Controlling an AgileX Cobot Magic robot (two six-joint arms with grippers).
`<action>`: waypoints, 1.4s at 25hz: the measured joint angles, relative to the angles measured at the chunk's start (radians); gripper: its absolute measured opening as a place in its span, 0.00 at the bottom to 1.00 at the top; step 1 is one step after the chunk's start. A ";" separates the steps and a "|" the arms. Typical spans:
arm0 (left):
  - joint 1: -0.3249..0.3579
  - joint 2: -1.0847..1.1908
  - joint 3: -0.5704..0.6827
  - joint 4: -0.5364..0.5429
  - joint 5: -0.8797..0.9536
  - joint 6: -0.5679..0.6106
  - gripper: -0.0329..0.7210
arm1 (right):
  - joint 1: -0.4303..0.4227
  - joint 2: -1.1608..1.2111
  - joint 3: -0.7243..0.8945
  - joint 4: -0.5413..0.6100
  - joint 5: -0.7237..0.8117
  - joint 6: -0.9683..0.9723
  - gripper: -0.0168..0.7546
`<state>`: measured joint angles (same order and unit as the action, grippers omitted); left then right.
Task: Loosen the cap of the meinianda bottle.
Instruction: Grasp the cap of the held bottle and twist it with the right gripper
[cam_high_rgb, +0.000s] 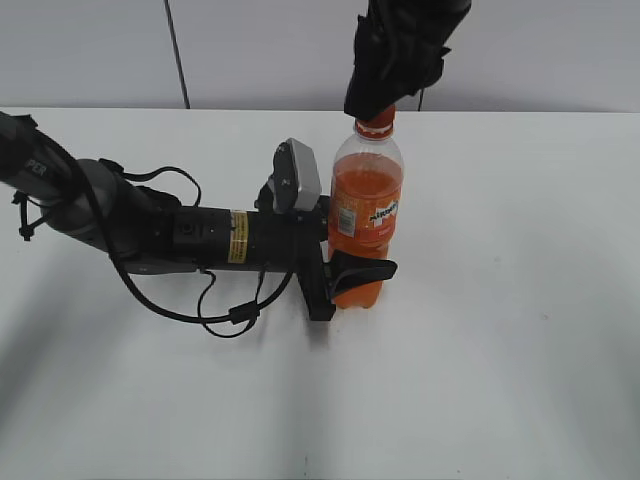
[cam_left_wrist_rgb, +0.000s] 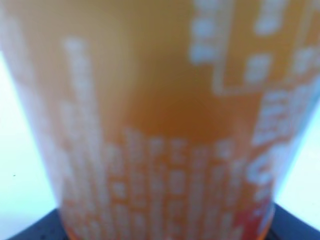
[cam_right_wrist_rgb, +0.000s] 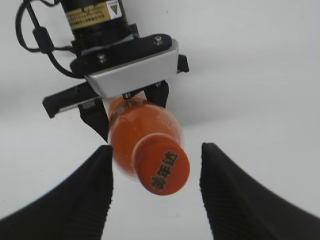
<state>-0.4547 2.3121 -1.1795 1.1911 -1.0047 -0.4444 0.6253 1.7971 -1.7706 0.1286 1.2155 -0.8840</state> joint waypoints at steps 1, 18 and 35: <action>0.000 0.000 0.000 0.000 0.000 0.000 0.57 | 0.000 -0.007 -0.001 0.015 0.000 0.027 0.57; 0.000 0.000 0.000 -0.002 0.001 0.000 0.57 | 0.001 -0.034 -0.056 -0.055 -0.002 1.057 0.57; 0.000 0.000 0.000 -0.003 0.002 0.000 0.57 | 0.001 0.006 0.010 -0.081 0.000 1.369 0.57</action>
<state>-0.4547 2.3121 -1.1795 1.1880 -1.0025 -0.4444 0.6266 1.8031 -1.7604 0.0472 1.2155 0.4853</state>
